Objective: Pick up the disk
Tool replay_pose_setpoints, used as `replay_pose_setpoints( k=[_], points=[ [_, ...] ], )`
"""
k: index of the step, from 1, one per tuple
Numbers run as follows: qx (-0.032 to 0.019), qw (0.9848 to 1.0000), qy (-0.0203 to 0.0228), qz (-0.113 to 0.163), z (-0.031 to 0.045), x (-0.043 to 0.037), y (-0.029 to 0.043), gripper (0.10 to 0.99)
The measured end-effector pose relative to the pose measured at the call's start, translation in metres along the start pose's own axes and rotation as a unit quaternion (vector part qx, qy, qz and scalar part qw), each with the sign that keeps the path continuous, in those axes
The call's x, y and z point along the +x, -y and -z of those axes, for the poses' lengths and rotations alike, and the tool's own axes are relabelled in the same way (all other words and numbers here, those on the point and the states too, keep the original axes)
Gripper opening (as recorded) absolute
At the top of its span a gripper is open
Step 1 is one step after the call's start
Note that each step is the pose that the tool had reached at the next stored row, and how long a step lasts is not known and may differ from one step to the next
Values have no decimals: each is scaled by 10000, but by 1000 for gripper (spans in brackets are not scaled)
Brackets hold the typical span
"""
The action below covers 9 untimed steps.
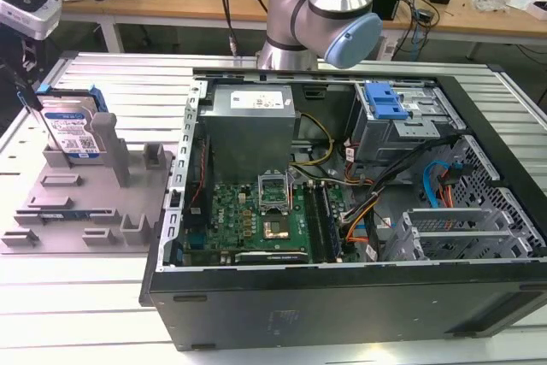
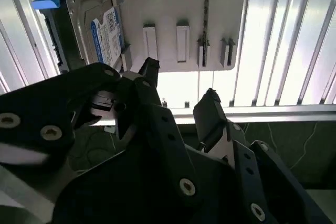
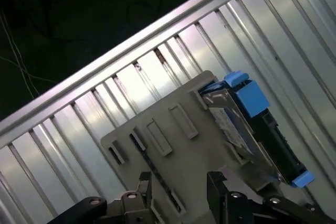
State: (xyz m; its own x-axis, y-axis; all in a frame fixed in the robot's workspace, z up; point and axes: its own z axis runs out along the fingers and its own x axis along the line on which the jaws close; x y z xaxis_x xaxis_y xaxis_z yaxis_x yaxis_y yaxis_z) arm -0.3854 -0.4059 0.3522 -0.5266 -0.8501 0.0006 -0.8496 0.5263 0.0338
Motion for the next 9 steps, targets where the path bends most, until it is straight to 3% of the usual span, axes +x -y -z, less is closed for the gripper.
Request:
replay_pose_setpoints(
  k=[6, 9],
  points=[
    [4, 9982, -27, 604, -7, 0, 1, 541],
    [17, 9955, -61, 941, -9, 0, 0, 541]
  ],
)
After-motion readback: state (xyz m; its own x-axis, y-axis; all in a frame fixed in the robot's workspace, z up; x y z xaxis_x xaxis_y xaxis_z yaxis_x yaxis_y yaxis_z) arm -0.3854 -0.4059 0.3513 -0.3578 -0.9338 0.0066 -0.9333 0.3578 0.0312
